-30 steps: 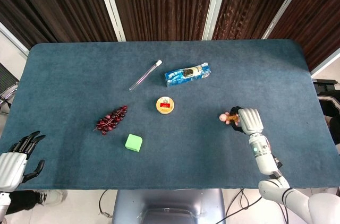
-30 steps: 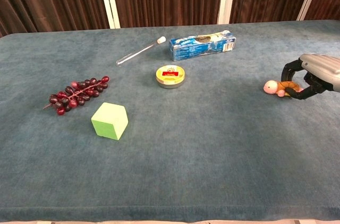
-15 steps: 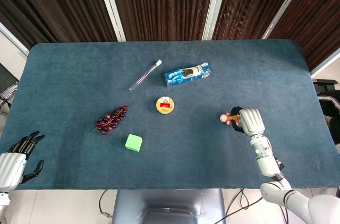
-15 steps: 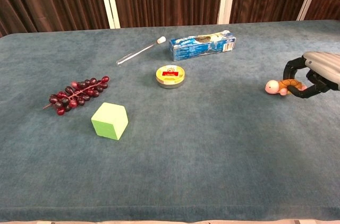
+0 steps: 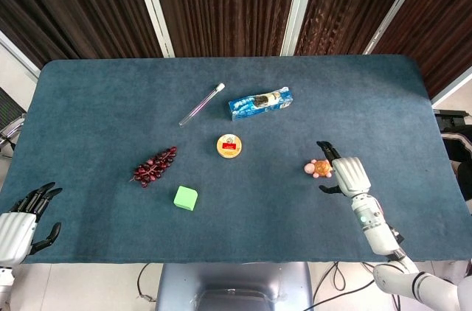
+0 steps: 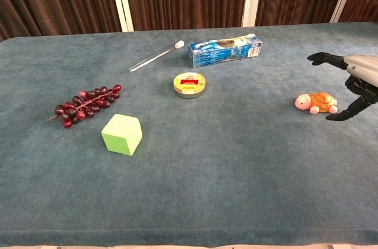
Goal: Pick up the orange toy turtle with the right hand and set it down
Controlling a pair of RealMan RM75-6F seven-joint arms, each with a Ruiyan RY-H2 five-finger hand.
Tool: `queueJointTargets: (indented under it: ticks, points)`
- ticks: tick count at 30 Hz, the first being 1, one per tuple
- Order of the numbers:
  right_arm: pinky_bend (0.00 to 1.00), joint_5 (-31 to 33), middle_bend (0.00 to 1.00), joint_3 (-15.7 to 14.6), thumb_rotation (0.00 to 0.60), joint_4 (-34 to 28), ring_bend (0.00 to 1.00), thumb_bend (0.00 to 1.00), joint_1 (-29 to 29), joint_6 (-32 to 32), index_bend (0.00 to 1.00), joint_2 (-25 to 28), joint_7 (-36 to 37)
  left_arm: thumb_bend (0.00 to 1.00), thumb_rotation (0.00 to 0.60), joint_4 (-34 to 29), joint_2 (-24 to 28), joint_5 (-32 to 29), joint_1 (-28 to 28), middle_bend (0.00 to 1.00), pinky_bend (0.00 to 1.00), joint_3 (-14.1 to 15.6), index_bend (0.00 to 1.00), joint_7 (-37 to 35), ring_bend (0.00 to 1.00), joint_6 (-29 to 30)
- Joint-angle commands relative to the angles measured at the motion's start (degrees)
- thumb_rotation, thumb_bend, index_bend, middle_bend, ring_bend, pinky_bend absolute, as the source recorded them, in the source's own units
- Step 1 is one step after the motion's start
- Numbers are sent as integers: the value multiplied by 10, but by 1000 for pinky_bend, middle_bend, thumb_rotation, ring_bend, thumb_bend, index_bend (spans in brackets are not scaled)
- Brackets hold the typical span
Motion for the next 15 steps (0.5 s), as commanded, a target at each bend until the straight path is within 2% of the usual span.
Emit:
queueJointTargets:
  ticks: [1,7,15]
  points:
    - [940,7,226,11,600,-3,985,47,-2,13,182,0,-9,412,600,0,0,0,0,86,302,0,167,0,144,-1]
    - [958,24,375,25,600,38,1000,59,7,3,445,-27,-6,411,600,-1,0,0,0,86,302,0,167,1,145,-1]
    - [965,32,494,26,600,93,1000,133,21,-28,587,-63,17,410,600,0,1,0,0,86,302,1,167,0,145,-1]
